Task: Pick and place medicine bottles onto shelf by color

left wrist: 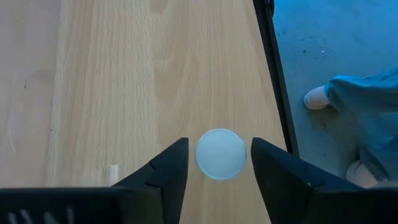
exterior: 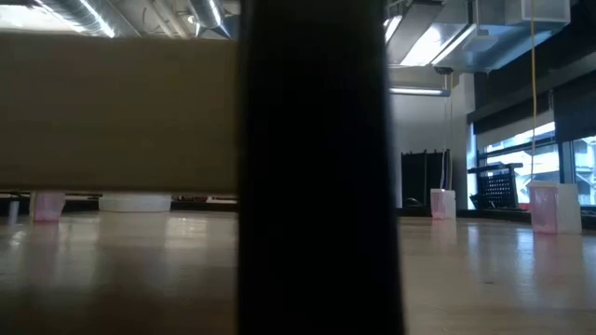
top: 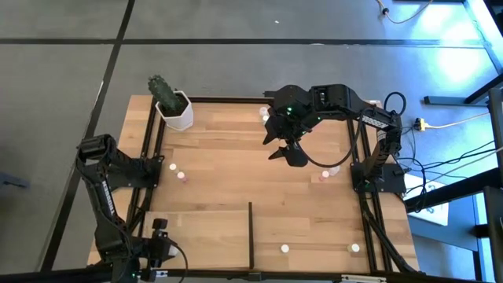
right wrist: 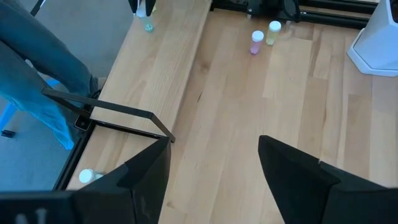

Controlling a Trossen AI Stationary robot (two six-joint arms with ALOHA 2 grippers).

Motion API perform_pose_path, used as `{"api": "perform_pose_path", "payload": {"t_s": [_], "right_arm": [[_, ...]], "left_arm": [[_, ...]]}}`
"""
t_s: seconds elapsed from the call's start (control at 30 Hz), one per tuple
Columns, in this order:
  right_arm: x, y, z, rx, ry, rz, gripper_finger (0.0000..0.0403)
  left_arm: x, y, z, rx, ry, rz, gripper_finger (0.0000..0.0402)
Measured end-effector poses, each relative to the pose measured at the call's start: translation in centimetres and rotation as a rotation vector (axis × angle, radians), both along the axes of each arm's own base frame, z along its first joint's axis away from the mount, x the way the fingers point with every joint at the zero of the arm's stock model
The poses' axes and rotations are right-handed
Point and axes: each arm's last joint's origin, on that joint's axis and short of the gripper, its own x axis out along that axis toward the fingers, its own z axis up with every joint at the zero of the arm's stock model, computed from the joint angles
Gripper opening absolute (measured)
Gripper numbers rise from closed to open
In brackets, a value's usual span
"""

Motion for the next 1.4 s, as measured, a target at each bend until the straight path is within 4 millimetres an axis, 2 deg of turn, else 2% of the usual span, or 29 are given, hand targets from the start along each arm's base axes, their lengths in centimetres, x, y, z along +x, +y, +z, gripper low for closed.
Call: {"api": "perform_pose_path", "payload": {"t_s": [0.37,0.73,1.07,1.27,1.4], "right_arm": [[0.0,0.0,0.0,0.0,0.0,0.0,0.0244],[0.0,0.0,0.0,0.001,0.0,0.0,0.0244],[0.0,0.0,0.0,0.0,0.0,0.0,0.0244],[0.0,0.0,0.0,0.0,0.0,0.0,0.0244],[0.0,0.0,0.0,0.0,0.0,0.0,0.0244]], "left_arm": [[0.0,0.1,0.1,-0.003,0.001,0.004,0.0203],[-0.5,1.3,2.8,-0.088,0.01,-0.036,0.0204],[-0.7,4.7,6.8,-0.156,-0.084,0.017,0.0202],[0.1,8.2,9.0,-0.142,-0.167,0.121,0.0202],[1.4,10.9,9.8,-0.103,-0.209,0.241,0.0202]]}}
